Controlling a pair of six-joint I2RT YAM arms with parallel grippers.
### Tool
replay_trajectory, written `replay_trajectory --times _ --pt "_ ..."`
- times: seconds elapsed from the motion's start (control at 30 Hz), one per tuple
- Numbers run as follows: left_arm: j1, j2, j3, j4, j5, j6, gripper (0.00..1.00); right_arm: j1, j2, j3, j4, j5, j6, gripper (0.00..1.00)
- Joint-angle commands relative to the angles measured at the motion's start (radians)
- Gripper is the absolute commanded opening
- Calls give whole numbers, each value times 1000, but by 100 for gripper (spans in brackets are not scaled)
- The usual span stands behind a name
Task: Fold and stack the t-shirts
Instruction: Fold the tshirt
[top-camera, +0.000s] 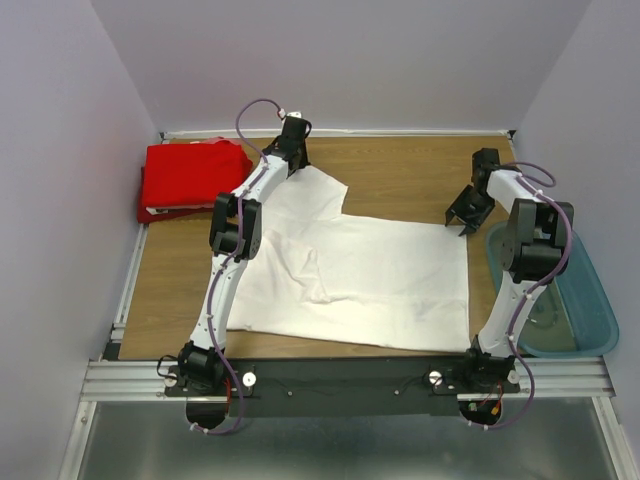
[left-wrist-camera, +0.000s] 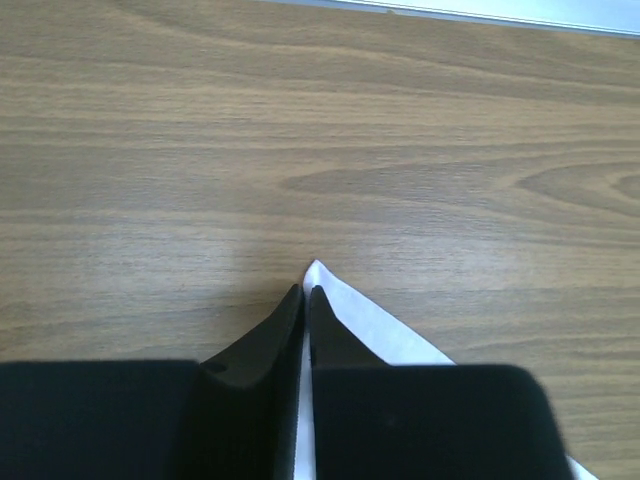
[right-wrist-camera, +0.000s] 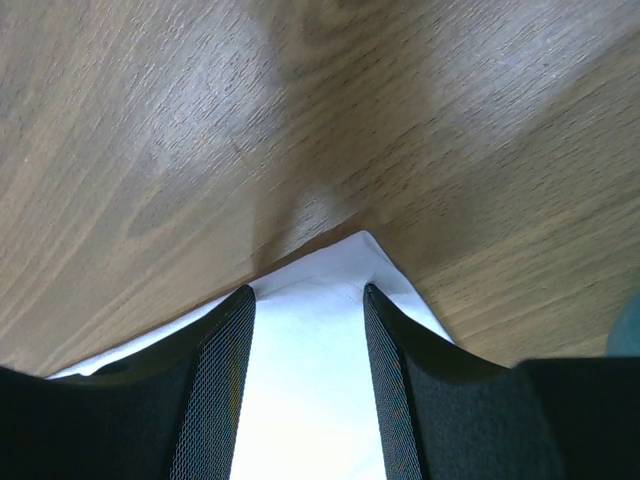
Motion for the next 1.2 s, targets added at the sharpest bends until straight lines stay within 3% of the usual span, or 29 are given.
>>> replay_trajectory --times 0.0,0.07,0.8,0.93,1.17 --pt "-3 19 -13 26 68 17 4 -26 19 -22 14 15 8 55" --pt "-1 14 -16 26 76 3 0 -28 13 -23 14 24 8 54" --pt "61 -104 -64 127 160 -48 0 -54 19 32 14 87 0 53" --pt "61 -115 -73 141 188 -31 0 -54 48 40 16 89 -5 47" --pt "75 -124 -82 188 318 -26 0 -52 69 49 30 53 -11 24"
